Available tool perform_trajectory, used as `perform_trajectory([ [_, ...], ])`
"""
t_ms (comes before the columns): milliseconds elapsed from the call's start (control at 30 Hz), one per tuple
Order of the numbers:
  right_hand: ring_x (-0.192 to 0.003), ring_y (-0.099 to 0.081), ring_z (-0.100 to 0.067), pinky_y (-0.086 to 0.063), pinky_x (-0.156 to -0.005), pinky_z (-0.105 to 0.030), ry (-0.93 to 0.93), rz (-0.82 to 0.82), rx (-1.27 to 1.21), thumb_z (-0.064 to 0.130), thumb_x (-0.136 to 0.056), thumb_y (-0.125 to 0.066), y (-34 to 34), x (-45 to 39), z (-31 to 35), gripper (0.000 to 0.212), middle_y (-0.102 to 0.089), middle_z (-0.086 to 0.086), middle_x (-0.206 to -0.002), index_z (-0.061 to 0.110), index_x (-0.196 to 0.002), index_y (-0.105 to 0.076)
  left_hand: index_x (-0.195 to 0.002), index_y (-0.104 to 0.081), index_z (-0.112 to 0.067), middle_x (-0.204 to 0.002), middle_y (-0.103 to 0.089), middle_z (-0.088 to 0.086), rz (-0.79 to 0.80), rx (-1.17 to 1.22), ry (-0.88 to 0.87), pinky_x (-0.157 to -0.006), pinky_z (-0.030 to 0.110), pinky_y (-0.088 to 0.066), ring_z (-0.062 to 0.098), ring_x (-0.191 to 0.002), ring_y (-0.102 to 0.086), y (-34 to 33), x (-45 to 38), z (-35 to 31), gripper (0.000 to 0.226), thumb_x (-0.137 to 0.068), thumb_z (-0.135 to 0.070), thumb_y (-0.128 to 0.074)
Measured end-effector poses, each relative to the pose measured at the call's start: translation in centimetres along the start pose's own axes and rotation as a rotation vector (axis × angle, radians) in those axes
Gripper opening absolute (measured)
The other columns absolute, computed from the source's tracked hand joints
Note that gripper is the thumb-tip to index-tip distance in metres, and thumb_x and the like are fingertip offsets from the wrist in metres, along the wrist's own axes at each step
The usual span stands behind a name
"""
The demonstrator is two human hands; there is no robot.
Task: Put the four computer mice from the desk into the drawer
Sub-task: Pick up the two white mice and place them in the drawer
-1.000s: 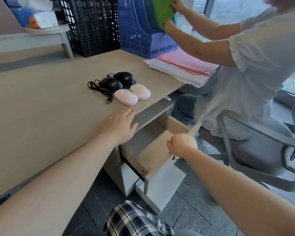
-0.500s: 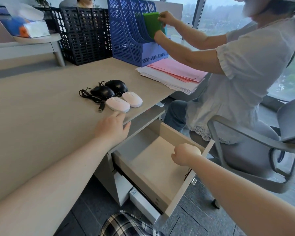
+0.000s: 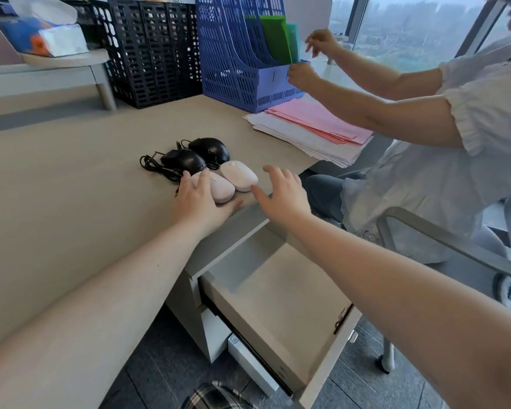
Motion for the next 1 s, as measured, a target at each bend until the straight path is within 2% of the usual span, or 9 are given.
perform_trajectory([
  [100, -0.135, -0.039, -0.030, -0.038, -0.105, -0.045, 0.001, 0.105, -0.031, 0.044, -0.091, -0.050, -1.4, -2.3, 1.5, 0.060, -0.047, -0.006, -0.145, 0.024, -0.145, -0.034, -0.147, -0.022, -0.014, -0.152, -0.029, 0.021, -0.014, -0.047, -0.004, -0.117, 0.042, -0.022, 0.031, -0.143, -0.021, -0.2, -1.1, 0.1, 0.110, -0.065, -0.074, -0.062],
  [200, -0.131, -0.045, -0.032, -0.041, -0.102, -0.044, -0.020, 0.185, -0.070, 0.043, -0.092, -0.048, -2.4, -3.6, 2.5, 0.058, -0.051, -0.009, -0.142, 0.022, -0.144, -0.036, -0.145, -0.027, -0.016, -0.144, -0.041, 0.015, -0.042, -0.119, 0.003, -0.111, 0.043, -0.029, 0.031, -0.136, -0.034, 0.2, -1.5, -0.1, 0.104, -0.065, -0.073, -0.061],
  [333, -0.123, -0.053, -0.031, -0.045, -0.096, -0.036, -0.040, 0.232, -0.057, 0.045, -0.091, -0.050, -2.2, -4.3, 2.8, 0.055, -0.058, -0.010, -0.134, 0.015, -0.138, -0.047, -0.142, -0.030, -0.021, -0.137, -0.045, 0.015, -0.048, -0.153, 0.039, -0.104, 0.041, -0.034, 0.032, -0.129, -0.042, 1.0, -1.4, -0.6, 0.101, -0.061, -0.071, -0.065],
  [467, -0.121, -0.054, -0.030, -0.045, -0.094, -0.034, -0.004, 0.348, 0.120, 0.045, -0.086, -0.058, 0.3, -4.1, 2.6, 0.060, -0.059, -0.011, -0.131, 0.007, -0.133, -0.052, -0.141, -0.031, -0.020, -0.136, -0.045, 0.016, -0.038, -0.166, 0.011, -0.101, 0.038, -0.035, 0.032, -0.125, -0.045, 1.1, -0.4, -1.4, 0.103, -0.059, -0.071, -0.069],
  [567, -0.099, -0.055, -0.027, -0.044, -0.079, -0.032, -0.006, 0.442, 0.274, 0.046, -0.083, -0.062, 2.4, -2.8, 2.2, 0.061, -0.059, -0.009, -0.108, 0.003, -0.125, -0.055, -0.137, -0.035, -0.019, -0.133, -0.046, 0.015, -0.047, -0.145, 0.006, -0.101, 0.038, -0.035, 0.031, -0.125, -0.044, 0.8, 0.9, -2.4, 0.100, -0.059, -0.071, -0.069],
  [633, -0.087, -0.053, -0.025, -0.043, -0.071, -0.032, -0.028, 0.471, 0.326, 0.048, -0.082, -0.062, 3.0, -1.7, 1.3, 0.058, -0.055, -0.007, -0.096, 0.002, -0.117, -0.058, -0.136, -0.035, -0.020, -0.134, -0.045, 0.015, -0.052, -0.130, -0.017, -0.102, 0.038, -0.036, 0.030, -0.128, -0.041, 0.5, 1.8, -3.2, 0.093, -0.061, -0.062, -0.071],
  [700, -0.081, -0.055, -0.026, -0.047, -0.068, -0.032, -0.067, 0.473, 0.302, 0.047, -0.080, -0.062, 2.8, -0.3, -0.5, 0.052, -0.057, -0.007, -0.091, 0.003, -0.109, -0.061, -0.136, -0.036, -0.020, -0.134, -0.044, 0.014, -0.046, -0.129, -0.050, -0.103, 0.037, -0.035, 0.029, -0.128, -0.040, 0.1, 3.0, -3.9, 0.091, -0.060, -0.057, -0.072],
  [767, -0.079, -0.053, -0.024, -0.043, -0.059, -0.028, -0.086, 0.456, 0.270, 0.045, -0.079, -0.062, 2.5, 1.2, -2.6, 0.043, -0.058, -0.006, -0.089, 0.006, -0.097, -0.060, -0.134, -0.037, -0.019, -0.130, -0.045, 0.014, -0.055, -0.110, -0.082, -0.101, 0.035, -0.036, 0.030, -0.124, -0.043, -0.5, 4.5, -4.6, 0.092, -0.059, -0.056, -0.074],
  [1000, -0.096, -0.055, -0.025, -0.042, -0.077, -0.029, -0.218, 0.578, 0.237, 0.044, -0.077, -0.068, 0.2, 5.9, -8.7, 0.061, -0.056, -0.004, -0.101, 0.007, -0.124, -0.057, -0.130, -0.041, -0.018, -0.117, -0.042, 0.010, 0.000, -0.103, -0.198, -0.089, 0.035, -0.041, 0.030, -0.110, -0.043, -5.5, 10.0, -5.6, 0.085, -0.060, -0.051, -0.076],
])
Point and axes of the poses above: each hand's wrist, its own x-axis away from the middle knuckle, its own y-axis out of the back of the hand, z = x × y, the point moved 4 cm from there along -x, towards the middle knuckle
